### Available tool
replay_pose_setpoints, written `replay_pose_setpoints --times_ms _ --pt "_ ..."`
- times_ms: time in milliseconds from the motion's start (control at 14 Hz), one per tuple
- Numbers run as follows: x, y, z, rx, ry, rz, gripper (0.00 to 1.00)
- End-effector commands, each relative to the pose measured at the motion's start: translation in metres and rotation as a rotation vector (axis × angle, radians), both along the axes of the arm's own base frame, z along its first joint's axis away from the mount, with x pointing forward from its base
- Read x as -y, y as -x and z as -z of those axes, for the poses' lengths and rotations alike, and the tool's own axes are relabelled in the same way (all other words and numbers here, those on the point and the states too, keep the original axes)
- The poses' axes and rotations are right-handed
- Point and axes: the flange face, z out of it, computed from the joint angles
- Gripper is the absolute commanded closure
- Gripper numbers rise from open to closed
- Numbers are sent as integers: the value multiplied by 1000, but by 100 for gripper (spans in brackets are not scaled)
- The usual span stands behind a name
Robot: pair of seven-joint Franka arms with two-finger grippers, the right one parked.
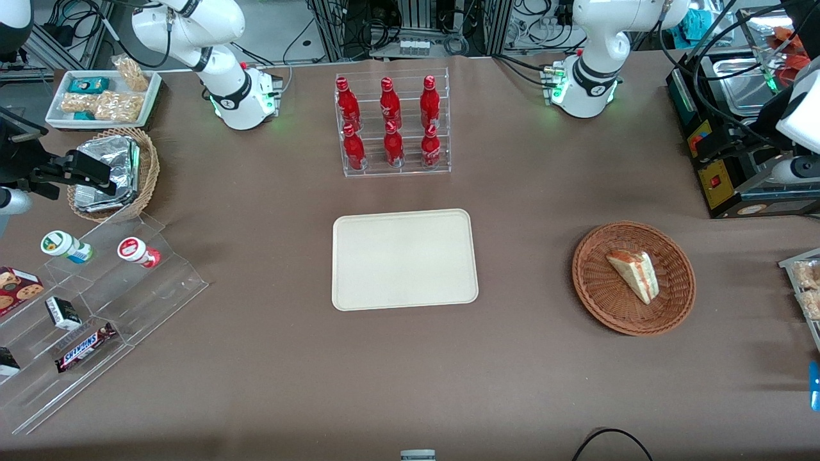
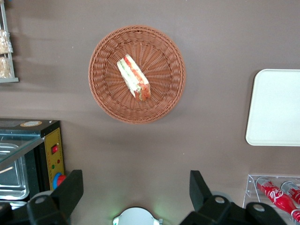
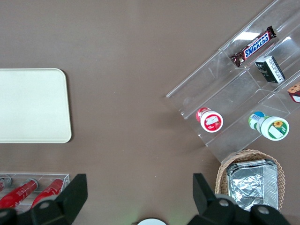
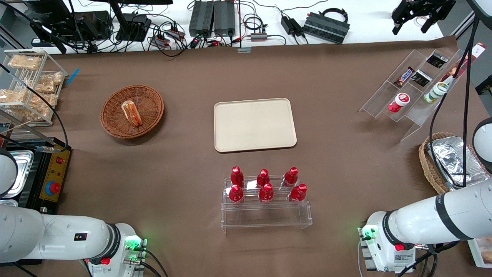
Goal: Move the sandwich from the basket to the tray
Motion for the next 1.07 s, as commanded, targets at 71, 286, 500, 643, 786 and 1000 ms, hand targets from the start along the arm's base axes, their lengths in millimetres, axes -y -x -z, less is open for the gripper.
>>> replay_pose_setpoints --times_ms 71,286,500,643,786,1000 --pt "1 -2 -4 13 -4 24 0" --pt "1 -2 -3 6 -7 25 0" --pt "4 -2 -1 1 -8 25 0" --pt "4 -4 1 -3 -8 23 0" --pt "4 -5 1 4 -10 23 0" --pt "6 -5 3 1 -11 26 0"
